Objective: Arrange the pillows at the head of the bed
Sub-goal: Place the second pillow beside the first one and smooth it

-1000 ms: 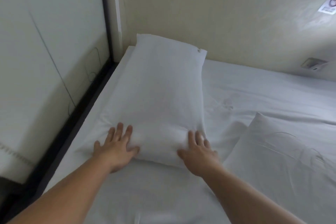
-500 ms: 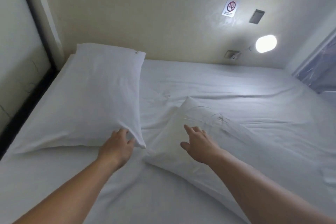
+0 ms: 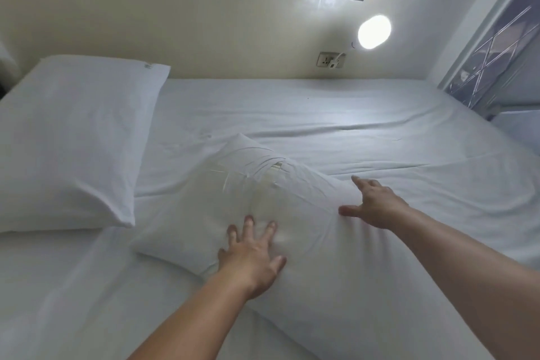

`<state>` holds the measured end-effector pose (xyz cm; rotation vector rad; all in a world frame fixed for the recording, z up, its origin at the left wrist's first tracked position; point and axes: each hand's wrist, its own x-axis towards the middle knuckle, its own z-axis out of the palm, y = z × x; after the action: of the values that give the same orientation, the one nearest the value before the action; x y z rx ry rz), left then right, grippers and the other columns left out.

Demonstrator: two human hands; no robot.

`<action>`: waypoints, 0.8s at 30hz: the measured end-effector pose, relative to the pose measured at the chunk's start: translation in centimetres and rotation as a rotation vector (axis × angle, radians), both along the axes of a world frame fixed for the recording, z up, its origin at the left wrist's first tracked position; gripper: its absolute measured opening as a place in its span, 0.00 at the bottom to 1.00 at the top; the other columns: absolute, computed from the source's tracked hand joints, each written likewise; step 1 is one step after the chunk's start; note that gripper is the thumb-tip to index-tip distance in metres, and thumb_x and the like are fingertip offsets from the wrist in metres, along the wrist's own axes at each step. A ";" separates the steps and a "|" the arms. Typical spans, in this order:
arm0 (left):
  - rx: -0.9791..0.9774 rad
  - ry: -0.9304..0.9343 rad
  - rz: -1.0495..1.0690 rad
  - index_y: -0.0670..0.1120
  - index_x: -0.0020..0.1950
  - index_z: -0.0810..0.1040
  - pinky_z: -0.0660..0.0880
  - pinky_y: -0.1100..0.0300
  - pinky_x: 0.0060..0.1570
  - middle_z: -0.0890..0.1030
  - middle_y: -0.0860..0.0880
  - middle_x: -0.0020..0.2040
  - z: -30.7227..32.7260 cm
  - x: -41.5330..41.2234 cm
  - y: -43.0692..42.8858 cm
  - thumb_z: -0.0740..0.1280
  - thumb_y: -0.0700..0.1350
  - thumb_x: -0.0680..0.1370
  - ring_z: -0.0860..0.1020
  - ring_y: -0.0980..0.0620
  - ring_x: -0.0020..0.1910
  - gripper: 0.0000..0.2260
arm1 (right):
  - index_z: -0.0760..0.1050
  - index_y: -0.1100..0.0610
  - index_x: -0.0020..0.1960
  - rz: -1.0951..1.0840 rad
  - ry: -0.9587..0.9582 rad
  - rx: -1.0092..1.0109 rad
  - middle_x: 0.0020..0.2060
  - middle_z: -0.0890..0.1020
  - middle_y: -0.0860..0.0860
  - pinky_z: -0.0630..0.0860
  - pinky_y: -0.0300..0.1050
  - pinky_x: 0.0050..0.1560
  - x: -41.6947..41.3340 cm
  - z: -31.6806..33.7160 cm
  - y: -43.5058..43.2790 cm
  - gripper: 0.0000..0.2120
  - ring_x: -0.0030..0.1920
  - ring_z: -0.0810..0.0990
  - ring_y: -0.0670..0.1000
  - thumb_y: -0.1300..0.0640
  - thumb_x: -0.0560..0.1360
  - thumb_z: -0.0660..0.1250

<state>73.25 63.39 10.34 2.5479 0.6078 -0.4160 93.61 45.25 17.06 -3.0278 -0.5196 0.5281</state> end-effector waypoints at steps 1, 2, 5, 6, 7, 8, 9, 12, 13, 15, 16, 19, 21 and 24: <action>-0.009 0.031 0.001 0.63 0.76 0.46 0.55 0.41 0.73 0.41 0.48 0.80 -0.8 0.1 -0.1 0.58 0.64 0.75 0.45 0.37 0.77 0.33 | 0.49 0.47 0.78 -0.020 0.050 0.024 0.77 0.58 0.50 0.62 0.57 0.71 1.0 -0.6 -0.2 0.50 0.74 0.59 0.56 0.32 0.65 0.70; -0.013 0.056 -0.002 0.63 0.76 0.47 0.55 0.42 0.74 0.42 0.48 0.80 -1.5 0.1 0.0 0.58 0.65 0.75 0.46 0.37 0.77 0.33 | 0.51 0.48 0.78 -0.046 0.109 0.060 0.76 0.60 0.50 0.61 0.56 0.71 1.6 -1.2 -0.3 0.51 0.74 0.60 0.56 0.33 0.63 0.72; -0.022 0.110 -0.014 0.62 0.77 0.48 0.56 0.41 0.73 0.43 0.50 0.80 -2.3 -0.3 0.2 0.57 0.66 0.75 0.47 0.38 0.77 0.33 | 0.74 0.49 0.64 -0.086 0.141 0.166 0.60 0.79 0.51 0.72 0.48 0.59 1.0 -4.2 0.1 0.31 0.62 0.76 0.55 0.40 0.64 0.75; -0.035 0.123 -0.018 0.62 0.77 0.48 0.56 0.39 0.73 0.42 0.51 0.80 -2.3 -0.7 0.2 0.57 0.65 0.75 0.47 0.38 0.77 0.33 | 0.79 0.50 0.51 -0.084 0.075 0.173 0.51 0.82 0.50 0.74 0.47 0.49 0.2 -4.9 0.4 0.18 0.55 0.79 0.56 0.43 0.65 0.74; -0.050 0.134 -0.024 0.61 0.77 0.48 0.56 0.37 0.72 0.42 0.51 0.80 -2.0 -1.2 0.2 0.57 0.65 0.75 0.46 0.39 0.77 0.33 | 0.78 0.51 0.41 -0.078 0.015 0.165 0.44 0.82 0.51 0.73 0.46 0.41 -0.8 -5.3 0.7 0.10 0.49 0.80 0.57 0.46 0.66 0.72; -0.063 0.143 -0.031 0.61 0.77 0.49 0.55 0.35 0.71 0.41 0.52 0.80 -1.6 -2.1 0.0 0.57 0.65 0.75 0.46 0.39 0.77 0.33 | 0.76 0.52 0.35 -0.076 -0.043 0.143 0.41 0.82 0.52 0.70 0.45 0.38 -1.9 -5.2 1.1 0.09 0.46 0.80 0.57 0.48 0.68 0.71; -0.068 0.149 -0.038 0.61 0.76 0.49 0.54 0.33 0.71 0.41 0.52 0.80 -1.1 -3.1 -0.1 0.57 0.64 0.75 0.47 0.39 0.77 0.32 | 0.74 0.52 0.34 -0.073 -0.094 0.124 0.42 0.82 0.53 0.69 0.45 0.38 -3.1 -4.8 1.4 0.10 0.46 0.80 0.58 0.49 0.69 0.69; -0.079 0.125 -0.034 0.61 0.76 0.52 0.51 0.34 0.71 0.42 0.51 0.80 0.8 -7.3 -0.2 0.56 0.64 0.76 0.49 0.40 0.77 0.30 | 0.76 0.52 0.38 -0.063 -0.205 0.193 0.45 0.83 0.55 0.69 0.45 0.40 -7.0 -1.6 1.9 0.07 0.48 0.80 0.59 0.50 0.72 0.66; -0.084 0.106 -0.025 0.60 0.76 0.53 0.51 0.35 0.71 0.42 0.50 0.80 1.7 -8.6 0.1 0.56 0.64 0.76 0.50 0.40 0.77 0.30 | 0.78 0.52 0.41 -0.054 -0.240 0.221 0.46 0.83 0.55 0.70 0.46 0.41 -8.4 -0.3 1.9 0.07 0.49 0.80 0.59 0.50 0.73 0.65; -0.065 0.038 -0.022 0.58 0.77 0.53 0.52 0.37 0.72 0.43 0.49 0.80 4.0 -10.6 1.0 0.56 0.62 0.77 0.50 0.40 0.78 0.30 | 0.80 0.52 0.46 -0.023 -0.316 0.269 0.47 0.83 0.55 0.70 0.47 0.42 -12.0 2.0 1.7 0.08 0.50 0.80 0.59 0.50 0.74 0.65; -0.033 -0.023 -0.017 0.56 0.77 0.53 0.53 0.38 0.73 0.44 0.48 0.80 5.3 -11.4 1.6 0.56 0.61 0.78 0.50 0.41 0.78 0.29 | 0.81 0.52 0.46 0.002 -0.363 0.307 0.46 0.83 0.54 0.70 0.47 0.42 -14.1 2.8 1.6 0.08 0.50 0.80 0.59 0.50 0.74 0.65; 0.092 -0.279 -0.006 0.52 0.77 0.56 0.54 0.43 0.74 0.50 0.45 0.80 9.9 -12.5 2.8 0.58 0.55 0.79 0.52 0.43 0.77 0.28 | 0.81 0.51 0.44 0.078 -0.465 0.444 0.44 0.83 0.50 0.71 0.47 0.41 -21.6 3.7 0.6 0.04 0.48 0.80 0.57 0.52 0.72 0.69; 0.209 -0.475 -0.109 0.50 0.76 0.60 0.56 0.46 0.73 0.55 0.44 0.79 12.6 -13.2 2.3 0.60 0.50 0.79 0.56 0.43 0.76 0.26 | 0.81 0.51 0.43 0.099 -0.502 0.468 0.41 0.83 0.50 0.73 0.48 0.41 -26.4 4.1 -0.3 0.03 0.46 0.80 0.57 0.53 0.71 0.72; 0.357 -0.735 -0.336 0.49 0.72 0.68 0.57 0.46 0.72 0.63 0.44 0.76 15.8 -15.1 0.2 0.64 0.43 0.76 0.61 0.42 0.74 0.24 | 0.80 0.51 0.44 0.176 -0.437 0.372 0.42 0.83 0.50 0.73 0.48 0.41 -32.7 5.5 -1.5 0.07 0.47 0.81 0.57 0.49 0.73 0.67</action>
<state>58.13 63.57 26.17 2.8604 -0.0302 0.5660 60.87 43.75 22.57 -2.7397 -0.8016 -0.2222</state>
